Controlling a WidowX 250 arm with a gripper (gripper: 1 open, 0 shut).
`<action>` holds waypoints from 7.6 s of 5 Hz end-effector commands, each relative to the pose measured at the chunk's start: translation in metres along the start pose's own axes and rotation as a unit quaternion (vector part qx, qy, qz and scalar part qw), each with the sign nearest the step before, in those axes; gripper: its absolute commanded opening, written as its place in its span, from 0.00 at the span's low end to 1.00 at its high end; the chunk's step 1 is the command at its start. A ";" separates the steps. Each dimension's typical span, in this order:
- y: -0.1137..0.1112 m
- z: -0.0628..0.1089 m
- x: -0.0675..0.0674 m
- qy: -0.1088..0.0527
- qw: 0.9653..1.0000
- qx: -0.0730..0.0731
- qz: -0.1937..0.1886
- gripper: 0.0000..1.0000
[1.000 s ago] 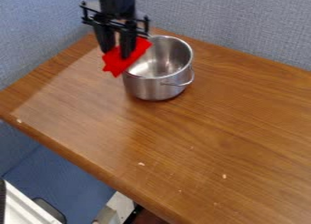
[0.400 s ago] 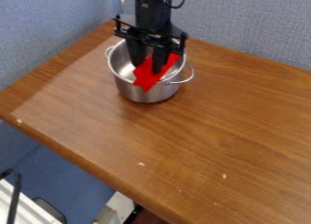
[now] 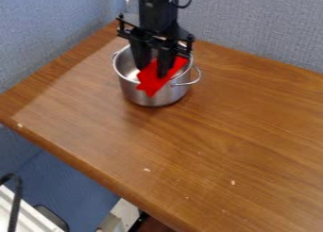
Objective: Move the red object from the metal pot to the table
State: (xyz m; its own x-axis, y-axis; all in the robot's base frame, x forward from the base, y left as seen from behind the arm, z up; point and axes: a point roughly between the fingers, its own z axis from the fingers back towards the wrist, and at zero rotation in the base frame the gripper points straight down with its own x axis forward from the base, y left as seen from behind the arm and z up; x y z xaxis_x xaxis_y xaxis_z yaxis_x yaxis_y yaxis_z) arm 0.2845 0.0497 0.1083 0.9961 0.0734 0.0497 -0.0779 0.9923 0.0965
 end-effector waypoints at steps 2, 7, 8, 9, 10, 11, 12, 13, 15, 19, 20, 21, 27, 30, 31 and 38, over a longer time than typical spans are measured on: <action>-0.050 0.020 -0.007 -0.030 0.997 0.015 -0.076 0.00; -0.172 0.007 -0.034 -0.045 0.962 0.034 -0.266 1.00; -0.138 0.030 -0.031 -0.064 0.958 0.033 -0.279 0.00; -0.171 0.030 -0.047 -0.085 0.948 0.040 -0.306 0.00; -0.207 0.025 -0.061 -0.105 0.919 0.033 -0.379 1.00; -0.230 0.016 -0.069 -0.115 0.901 0.031 -0.418 1.00; -0.238 0.003 -0.068 -0.108 0.902 0.028 -0.416 1.00; -0.243 -0.006 -0.064 -0.104 0.905 0.032 -0.411 1.00; -0.230 -0.011 -0.072 -0.105 0.895 0.038 -0.431 1.00; -0.184 0.005 -0.071 -0.124 0.918 0.090 -0.367 0.00; -0.162 0.014 -0.070 -0.123 0.929 0.104 -0.333 0.00; -0.143 0.011 -0.059 -0.121 0.936 0.102 -0.314 0.00; -0.144 -0.035 -0.026 -0.109 0.943 0.007 -0.316 1.00; -0.157 -0.052 -0.014 -0.125 0.925 -0.016 -0.358 1.00; -0.158 -0.057 -0.017 -0.127 0.920 -0.019 -0.370 1.00; -0.235 -0.048 -0.009 -0.122 0.940 -0.043 -0.316 1.00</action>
State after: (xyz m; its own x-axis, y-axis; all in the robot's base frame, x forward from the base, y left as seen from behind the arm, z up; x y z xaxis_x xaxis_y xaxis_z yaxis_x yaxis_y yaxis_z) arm 0.2934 -0.1713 0.0269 0.8167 -0.5417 0.1991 0.5322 0.8403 0.1033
